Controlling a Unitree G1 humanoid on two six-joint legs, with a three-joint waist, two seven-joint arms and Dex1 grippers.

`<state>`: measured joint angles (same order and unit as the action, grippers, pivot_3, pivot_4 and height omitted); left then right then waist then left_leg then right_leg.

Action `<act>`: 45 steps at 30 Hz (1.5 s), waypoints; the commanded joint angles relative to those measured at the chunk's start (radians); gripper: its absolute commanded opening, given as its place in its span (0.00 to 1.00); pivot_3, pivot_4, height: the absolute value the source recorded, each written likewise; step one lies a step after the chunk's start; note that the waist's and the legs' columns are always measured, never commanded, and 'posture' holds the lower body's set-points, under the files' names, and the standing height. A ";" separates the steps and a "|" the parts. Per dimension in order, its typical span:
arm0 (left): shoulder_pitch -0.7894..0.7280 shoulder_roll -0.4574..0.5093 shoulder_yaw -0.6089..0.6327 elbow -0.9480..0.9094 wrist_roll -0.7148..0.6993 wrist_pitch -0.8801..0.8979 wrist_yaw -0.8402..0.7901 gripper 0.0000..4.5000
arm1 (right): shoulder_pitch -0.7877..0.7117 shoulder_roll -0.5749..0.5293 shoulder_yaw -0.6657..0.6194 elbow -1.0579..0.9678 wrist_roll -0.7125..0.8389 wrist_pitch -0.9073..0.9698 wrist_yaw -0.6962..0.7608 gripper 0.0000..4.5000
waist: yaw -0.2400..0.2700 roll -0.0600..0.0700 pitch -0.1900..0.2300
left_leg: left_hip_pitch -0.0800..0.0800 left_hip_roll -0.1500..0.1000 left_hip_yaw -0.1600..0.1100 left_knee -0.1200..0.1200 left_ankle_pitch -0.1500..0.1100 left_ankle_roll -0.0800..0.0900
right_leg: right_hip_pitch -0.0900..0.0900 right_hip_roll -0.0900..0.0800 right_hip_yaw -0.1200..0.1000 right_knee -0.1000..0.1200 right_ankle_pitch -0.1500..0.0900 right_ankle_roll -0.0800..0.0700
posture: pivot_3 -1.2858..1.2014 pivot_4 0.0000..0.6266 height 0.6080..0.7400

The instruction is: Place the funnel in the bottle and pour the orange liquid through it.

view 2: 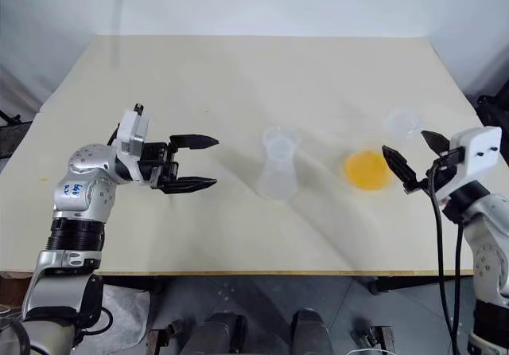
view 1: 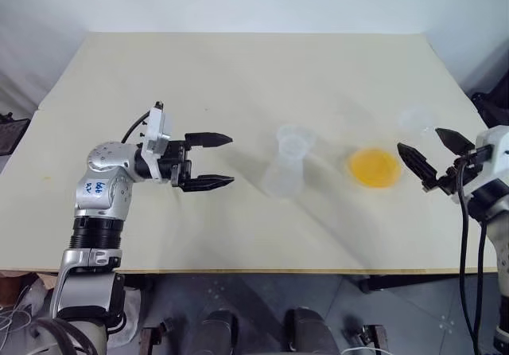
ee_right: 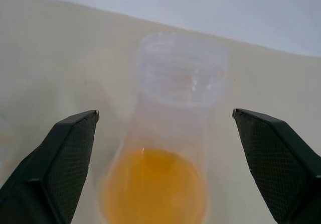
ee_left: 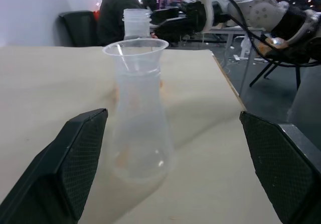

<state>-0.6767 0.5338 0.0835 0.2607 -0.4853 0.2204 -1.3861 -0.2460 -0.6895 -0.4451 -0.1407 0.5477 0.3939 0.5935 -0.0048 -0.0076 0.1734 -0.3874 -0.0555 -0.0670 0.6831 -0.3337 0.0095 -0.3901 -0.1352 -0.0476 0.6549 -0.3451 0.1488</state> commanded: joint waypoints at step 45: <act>-0.114 -0.074 -0.035 0.130 0.030 -0.108 0.043 1.00 | -0.341 -0.005 0.317 -0.269 -0.225 0.115 -0.153 0.63 | -0.001 0.002 0.001 | -0.002 0.000 0.000 0.000 0.000 0.000 | -0.002 0.000 0.000 0.000 0.000 0.000 | 0.52 0.24 1.00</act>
<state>-0.7718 0.4605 0.0494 0.3916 -0.4610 0.1347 -1.3308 -0.5527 -0.6627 -0.1331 -0.3411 0.3596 0.5175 0.4494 -0.0055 -0.0053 0.1747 -0.3895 -0.0562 -0.0669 0.6829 -0.3336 0.0095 -0.3926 -0.1356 -0.0480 0.6546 -0.3451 0.1488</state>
